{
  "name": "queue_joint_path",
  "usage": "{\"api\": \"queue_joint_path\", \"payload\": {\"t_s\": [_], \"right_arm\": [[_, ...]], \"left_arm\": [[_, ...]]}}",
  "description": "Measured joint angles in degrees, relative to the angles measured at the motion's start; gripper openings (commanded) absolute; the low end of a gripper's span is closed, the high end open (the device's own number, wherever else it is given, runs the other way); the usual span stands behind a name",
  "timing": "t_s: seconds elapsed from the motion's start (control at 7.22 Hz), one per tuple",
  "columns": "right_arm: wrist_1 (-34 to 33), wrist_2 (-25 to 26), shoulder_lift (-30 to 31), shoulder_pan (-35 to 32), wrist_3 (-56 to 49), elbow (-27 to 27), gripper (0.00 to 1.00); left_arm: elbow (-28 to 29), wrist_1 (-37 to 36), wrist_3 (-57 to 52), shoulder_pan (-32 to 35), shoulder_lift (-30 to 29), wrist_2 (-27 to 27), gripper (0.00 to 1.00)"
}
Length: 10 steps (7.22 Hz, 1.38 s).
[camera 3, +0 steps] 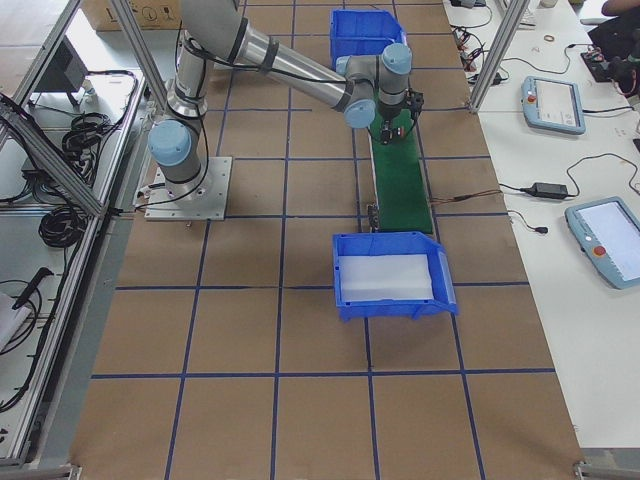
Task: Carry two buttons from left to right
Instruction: 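Lower the right gripper and grasp the red button on the belt, then carry the red button with the right gripper into the far blue bin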
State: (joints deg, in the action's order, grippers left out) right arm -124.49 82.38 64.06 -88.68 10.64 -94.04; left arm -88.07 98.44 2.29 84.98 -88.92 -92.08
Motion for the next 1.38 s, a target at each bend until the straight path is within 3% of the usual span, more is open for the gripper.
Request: {"api": "queue_joint_path", "payload": {"t_s": [0.28,0.42,0.55,0.69,1.11,1.38], "right_arm": [[-0.1,0.1,-0.4,0.0,-0.3,0.0,0.99],[-0.1,0.4,-0.5,0.0,-0.5,-0.2,0.76],[-0.1,0.7,-0.6,0.0,-0.5,-0.3,0.22],[0.0,0.9,-0.5,0.0,-0.4,-0.3,0.02],[0.8,3.5,0.6,0.1,-0.4,-0.2,0.00],[5.7,5.6,5.0,0.5,-1.5,0.1,0.01]], "left_arm": [[-0.1,-0.1,0.0,0.1,0.0,0.2,1.00],[-0.2,-0.1,0.0,0.1,0.0,0.2,1.00],[-0.2,-0.2,0.0,0.1,0.0,0.2,1.00],[-0.4,-0.3,0.0,0.2,-0.1,0.2,1.00],[0.0,-0.1,-0.3,1.0,0.1,-0.3,1.00],[1.3,-0.4,-1.1,1.9,0.5,1.4,1.00]]}}
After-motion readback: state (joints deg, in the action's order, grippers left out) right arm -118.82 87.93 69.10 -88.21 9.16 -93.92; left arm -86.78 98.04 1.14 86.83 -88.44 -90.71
